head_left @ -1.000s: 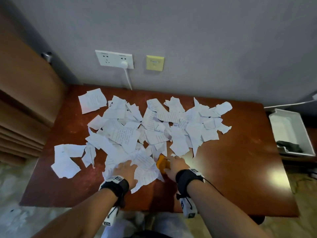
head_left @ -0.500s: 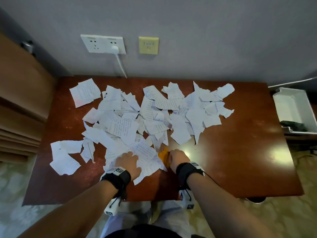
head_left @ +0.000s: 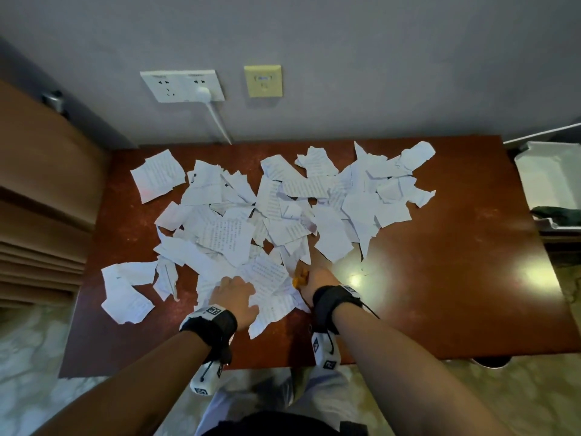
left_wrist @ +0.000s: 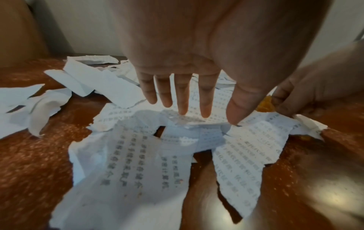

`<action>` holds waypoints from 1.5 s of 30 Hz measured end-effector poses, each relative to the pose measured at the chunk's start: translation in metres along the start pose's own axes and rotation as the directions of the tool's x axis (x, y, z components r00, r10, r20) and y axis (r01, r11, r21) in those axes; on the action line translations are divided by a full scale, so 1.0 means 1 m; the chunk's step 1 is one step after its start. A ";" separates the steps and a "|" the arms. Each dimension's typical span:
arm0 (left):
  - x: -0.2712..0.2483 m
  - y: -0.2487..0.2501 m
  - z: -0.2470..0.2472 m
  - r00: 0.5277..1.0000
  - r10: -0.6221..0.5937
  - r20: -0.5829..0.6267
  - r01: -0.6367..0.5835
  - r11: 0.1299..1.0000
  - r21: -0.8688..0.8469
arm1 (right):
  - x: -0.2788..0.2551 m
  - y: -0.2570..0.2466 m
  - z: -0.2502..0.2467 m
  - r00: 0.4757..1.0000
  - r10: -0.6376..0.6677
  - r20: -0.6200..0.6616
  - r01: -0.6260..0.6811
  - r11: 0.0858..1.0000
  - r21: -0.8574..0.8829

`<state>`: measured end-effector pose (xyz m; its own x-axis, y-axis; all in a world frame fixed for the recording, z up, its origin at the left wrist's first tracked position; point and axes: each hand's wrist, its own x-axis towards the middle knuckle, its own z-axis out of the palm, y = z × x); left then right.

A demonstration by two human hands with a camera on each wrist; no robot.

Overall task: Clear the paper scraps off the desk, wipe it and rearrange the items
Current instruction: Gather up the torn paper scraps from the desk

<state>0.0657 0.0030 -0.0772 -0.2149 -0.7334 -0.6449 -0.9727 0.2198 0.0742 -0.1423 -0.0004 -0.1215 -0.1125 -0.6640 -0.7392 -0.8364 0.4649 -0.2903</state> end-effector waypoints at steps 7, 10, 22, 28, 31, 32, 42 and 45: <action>0.009 0.018 -0.004 0.999 0.050 0.002 -0.050 0.998 -0.039 | -0.029 0.005 -0.032 0.998 -0.023 -0.064 0.022 1.000 -0.009; 0.015 0.027 0.000 0.999 0.028 0.021 -0.029 0.998 0.053 | -0.044 0.026 -0.060 0.998 -0.012 -0.054 0.013 1.000 0.009; 0.021 0.040 0.009 0.997 0.043 -0.065 -0.025 0.967 0.252 | -0.066 0.081 -0.105 0.986 0.058 -0.158 -0.035 0.988 0.148; 0.021 0.036 -0.007 1.000 0.029 -0.002 -0.028 0.979 0.201 | -0.056 0.093 -0.102 0.988 0.039 -0.151 -0.014 0.986 0.167; 0.022 0.038 -0.018 1.000 -0.014 0.028 0.012 0.996 0.083 | -0.061 0.092 -0.114 0.985 0.020 -0.173 -0.002 0.994 0.108; 0.020 0.039 -0.023 1.000 -0.022 0.016 0.021 0.998 0.056 | -0.064 0.091 -0.119 0.983 0.012 -0.182 0.003 0.996 0.084; -0.012 0.045 -0.064 0.938 -0.016 -0.346 -0.108 0.936 -0.336 | -0.064 0.080 -0.153 0.979 -0.066 -0.195 0.059 0.997 -0.039; -0.017 0.039 -0.062 0.935 -0.031 -0.352 -0.118 0.912 -0.394 | -0.059 0.068 -0.138 0.983 -0.131 -0.129 0.141 0.988 0.069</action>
<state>0.0258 -0.0156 -0.0159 -0.2013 -0.9196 -0.3374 -0.8957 0.0334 0.4433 -0.2661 -0.0103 -0.0139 -0.0705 -0.7894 -0.6098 -0.8050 0.4060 -0.4326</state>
